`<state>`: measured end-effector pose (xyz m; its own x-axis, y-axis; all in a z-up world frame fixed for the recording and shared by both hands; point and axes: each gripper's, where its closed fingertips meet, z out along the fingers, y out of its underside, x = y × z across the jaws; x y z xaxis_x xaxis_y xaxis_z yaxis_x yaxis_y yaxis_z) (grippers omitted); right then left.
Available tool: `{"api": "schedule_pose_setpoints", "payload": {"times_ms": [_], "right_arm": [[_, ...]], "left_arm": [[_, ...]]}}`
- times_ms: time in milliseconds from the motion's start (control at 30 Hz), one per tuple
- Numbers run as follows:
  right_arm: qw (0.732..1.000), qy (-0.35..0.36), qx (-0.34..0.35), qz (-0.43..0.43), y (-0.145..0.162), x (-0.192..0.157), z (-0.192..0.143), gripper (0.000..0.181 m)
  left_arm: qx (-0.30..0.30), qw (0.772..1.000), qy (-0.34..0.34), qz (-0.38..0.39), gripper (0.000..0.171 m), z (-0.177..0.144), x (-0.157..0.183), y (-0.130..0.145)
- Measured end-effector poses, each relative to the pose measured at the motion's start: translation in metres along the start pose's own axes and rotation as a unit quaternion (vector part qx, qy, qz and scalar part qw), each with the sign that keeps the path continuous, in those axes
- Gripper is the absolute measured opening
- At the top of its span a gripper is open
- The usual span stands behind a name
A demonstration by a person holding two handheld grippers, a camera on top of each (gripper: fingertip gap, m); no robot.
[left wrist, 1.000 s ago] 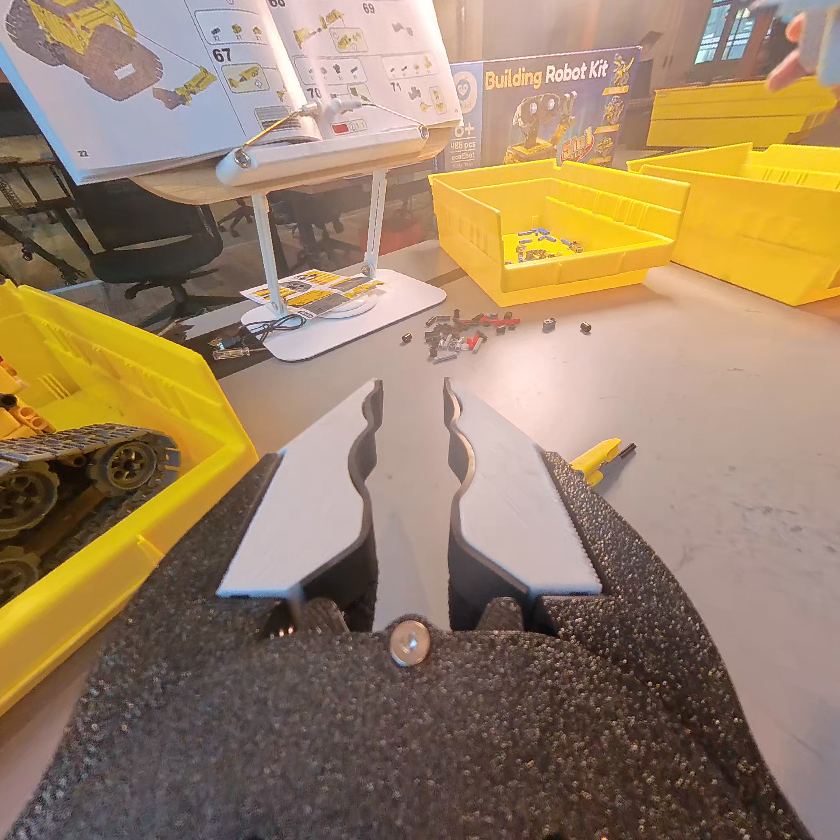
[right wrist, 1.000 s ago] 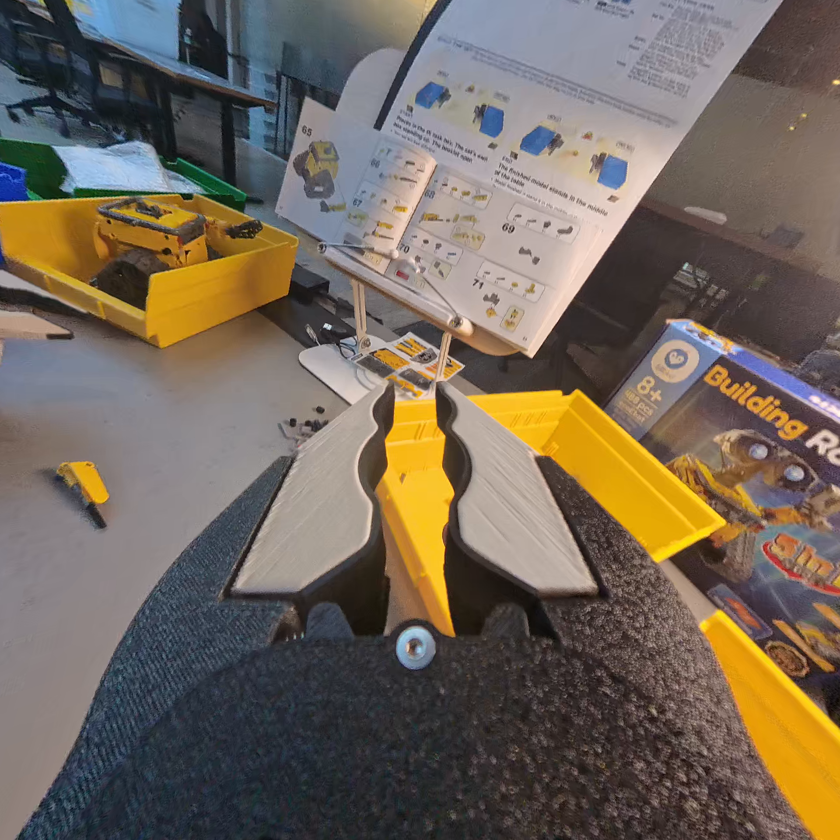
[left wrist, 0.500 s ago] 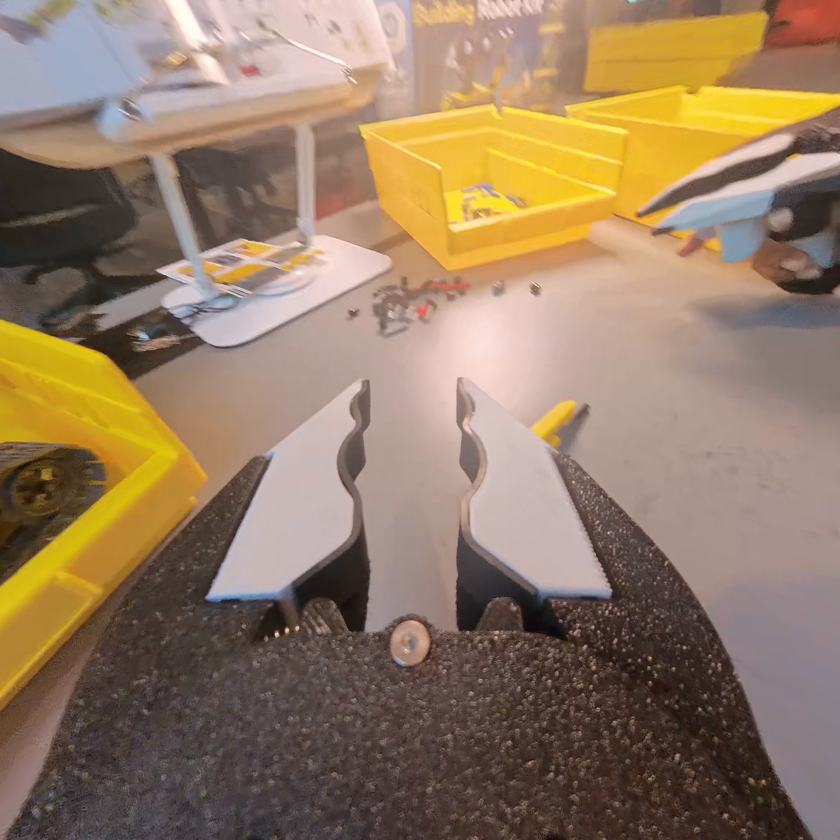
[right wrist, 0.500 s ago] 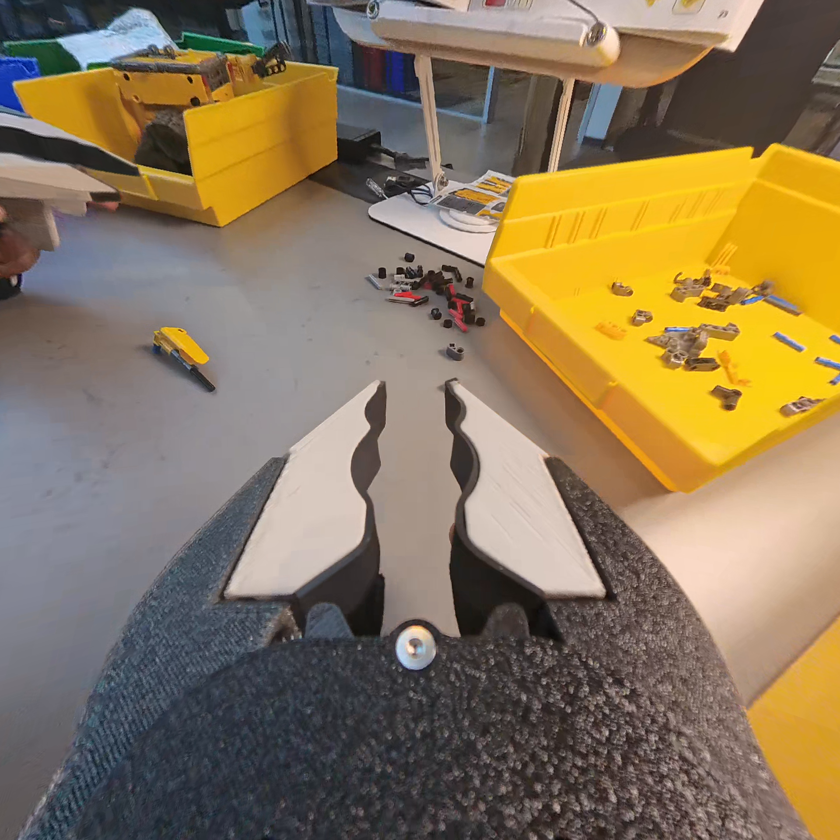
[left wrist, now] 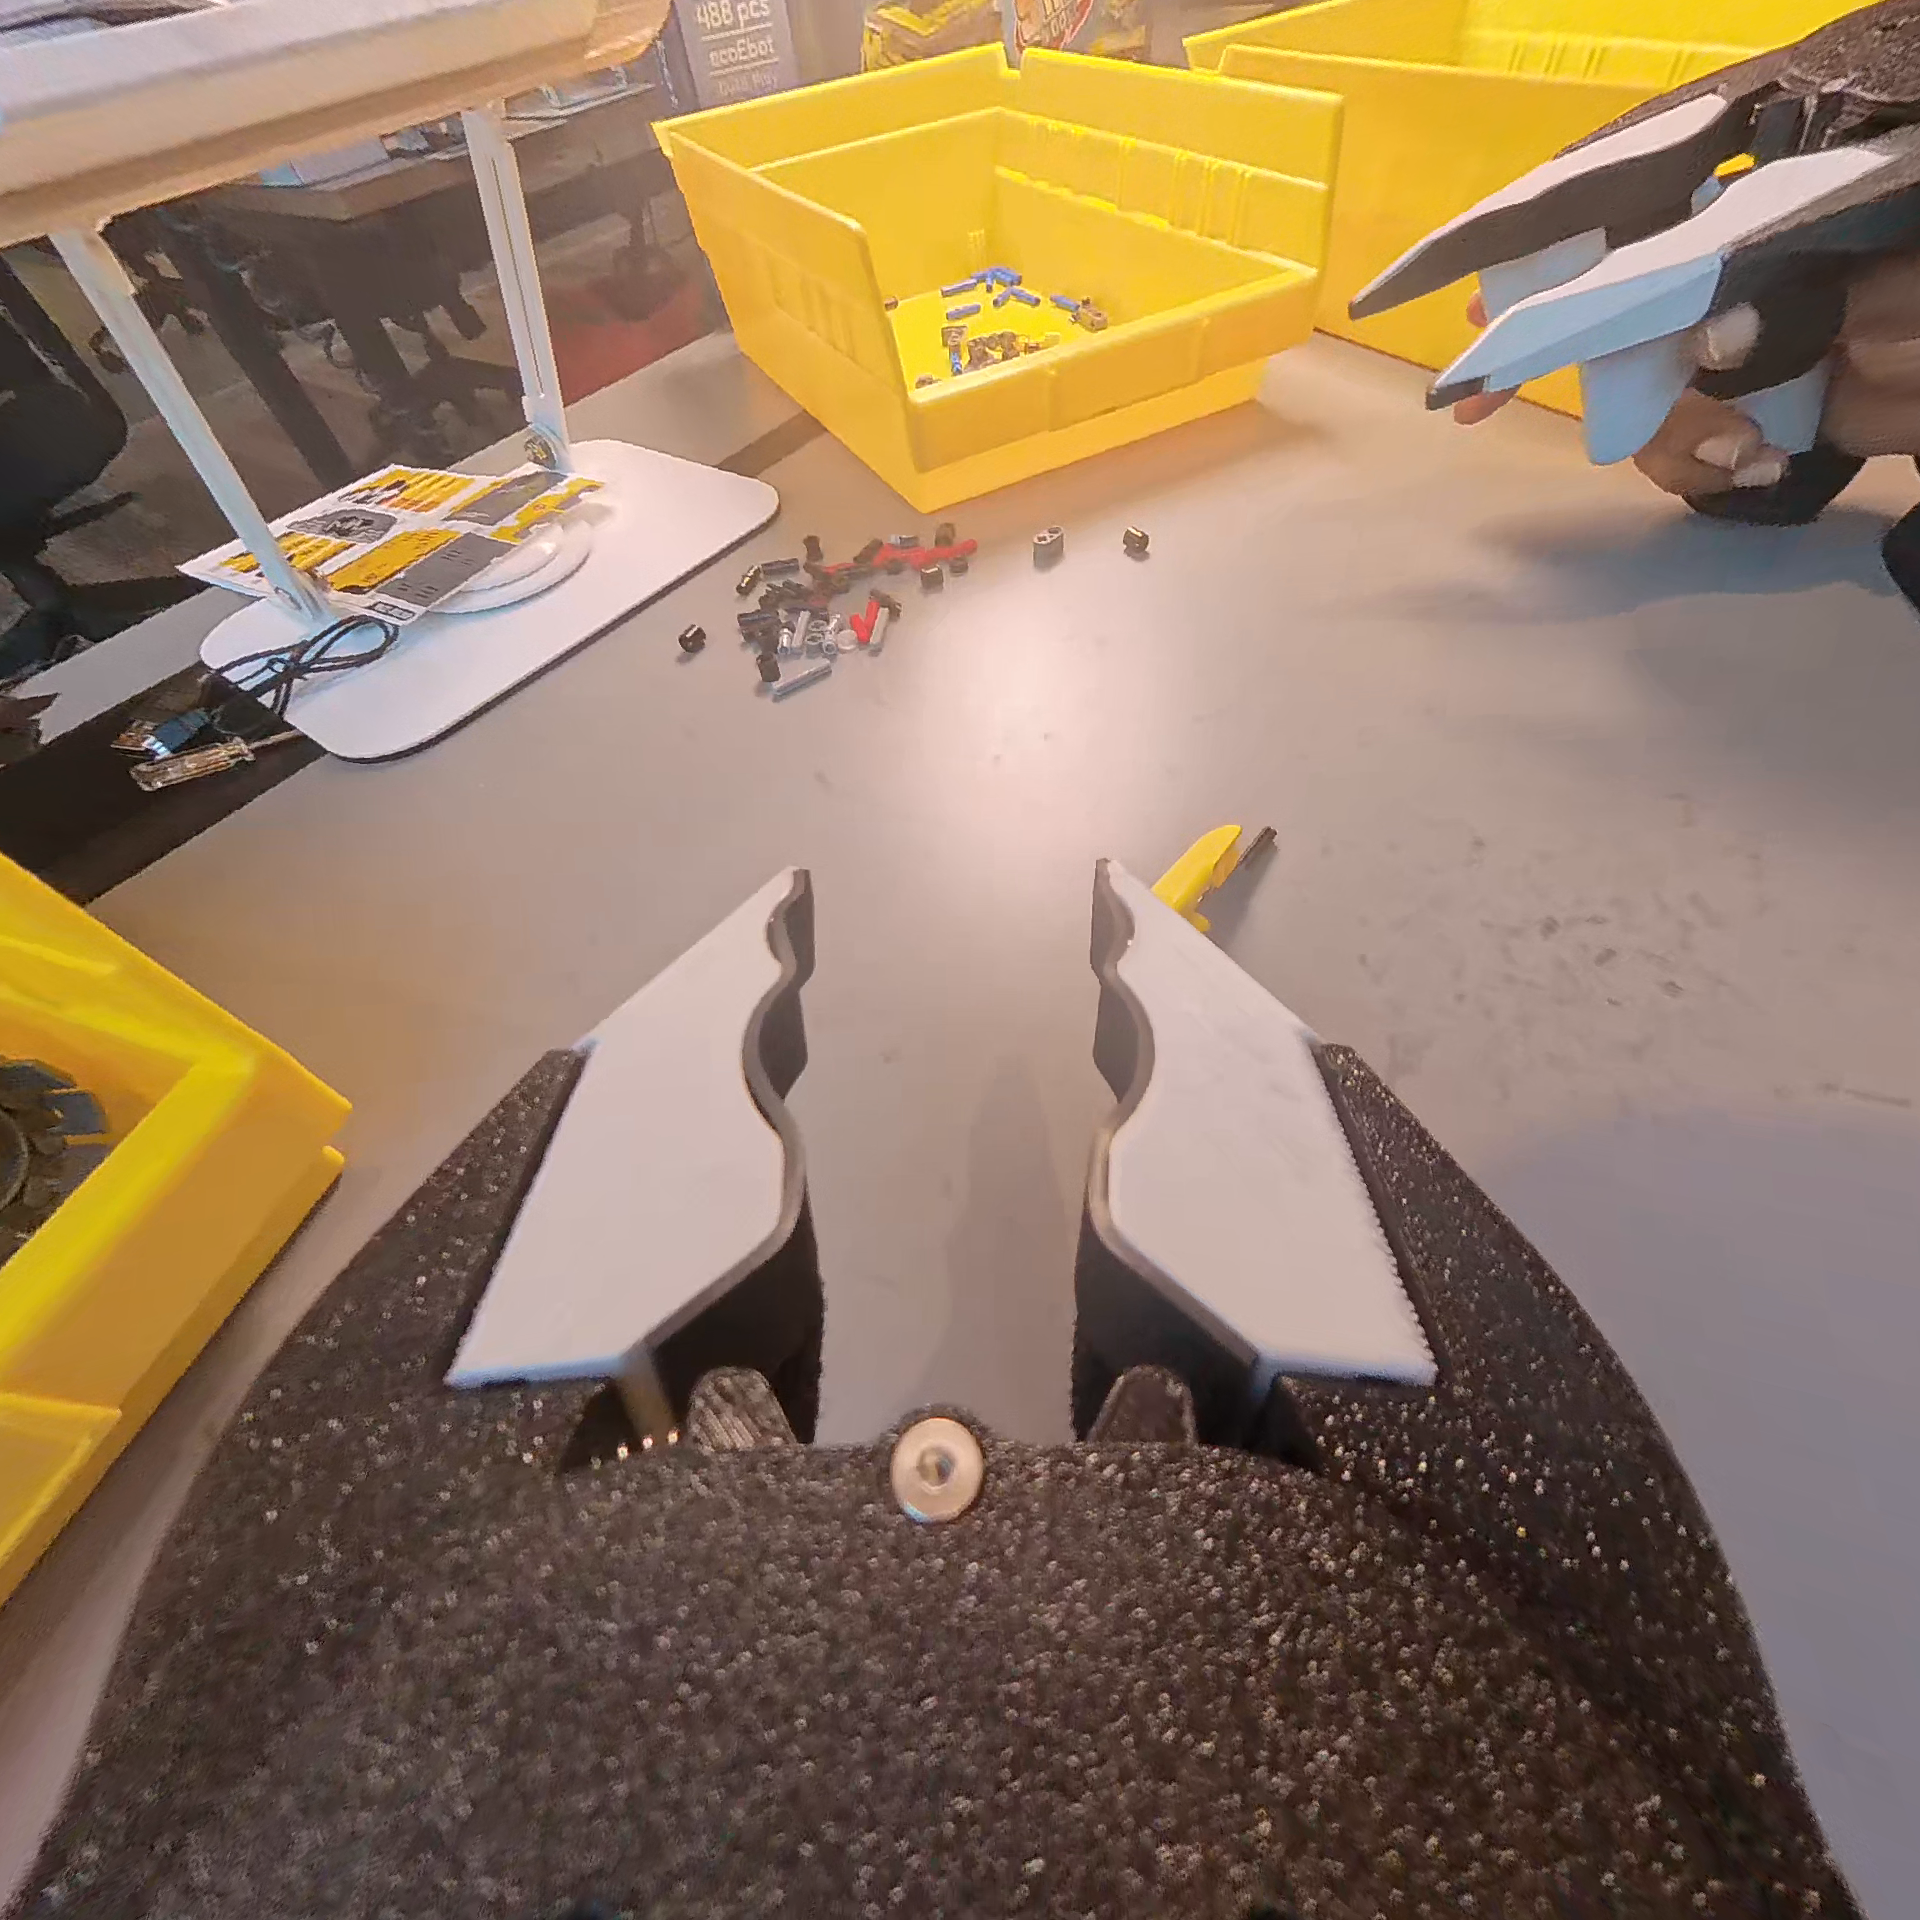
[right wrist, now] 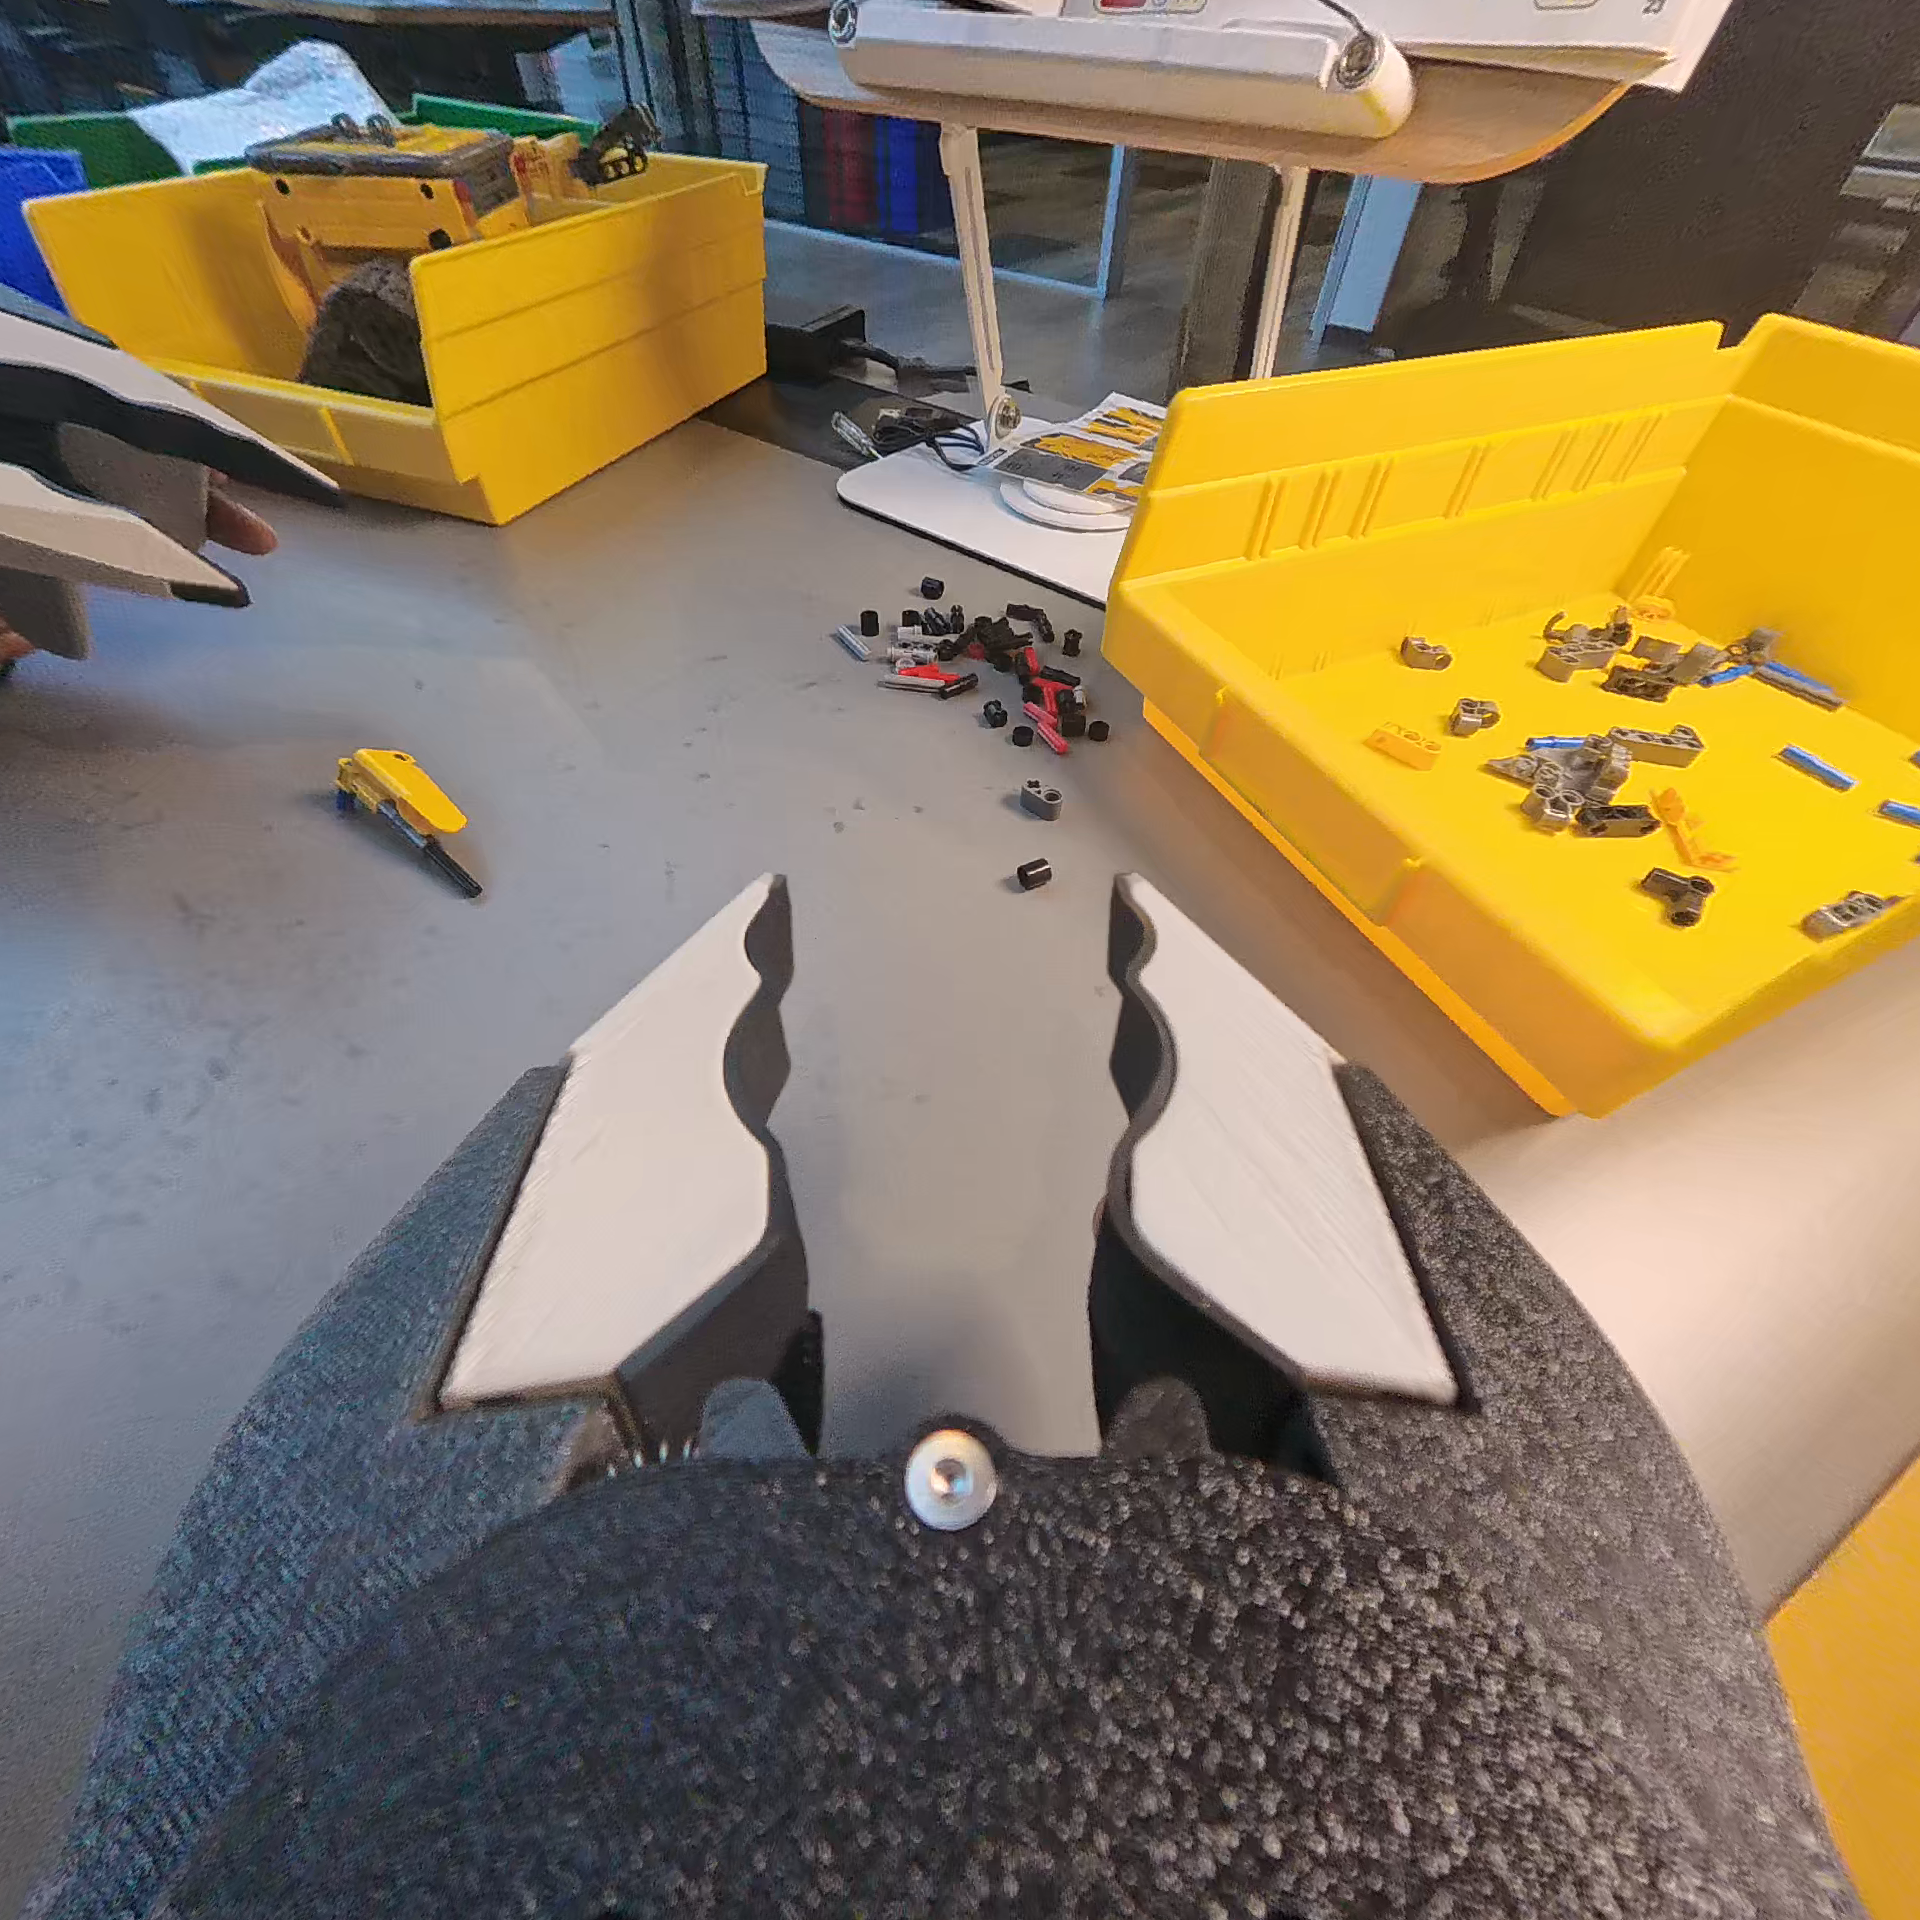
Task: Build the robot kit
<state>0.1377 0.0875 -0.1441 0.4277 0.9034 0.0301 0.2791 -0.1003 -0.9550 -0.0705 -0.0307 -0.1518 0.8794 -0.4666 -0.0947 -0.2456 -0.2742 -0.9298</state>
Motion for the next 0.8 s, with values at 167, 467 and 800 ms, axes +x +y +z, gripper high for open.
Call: {"api": "schedule_pose_setpoints", "payload": {"times_ms": [167, 467, 800], "right_arm": [[1.000, -0.009, 0.000, 0.014, 0.001, 0.002, -0.001, 0.072], [1.000, 0.001, -0.010, -0.016, 0.003, -0.002, 0.002, 0.061], [0.999, -0.010, -0.017, -0.043, -0.014, -0.001, 0.034, 0.000]], "left_arm": [[0.016, 0.999, -0.047, 0.002, 0.054, -0.004, -0.012, -0.008], [0.057, 0.994, -0.090, -0.011, 0.003, -0.017, -0.028, -0.019], [0.054, 0.994, -0.092, -0.026, 0.000, -0.016, -0.030, -0.016]]}}
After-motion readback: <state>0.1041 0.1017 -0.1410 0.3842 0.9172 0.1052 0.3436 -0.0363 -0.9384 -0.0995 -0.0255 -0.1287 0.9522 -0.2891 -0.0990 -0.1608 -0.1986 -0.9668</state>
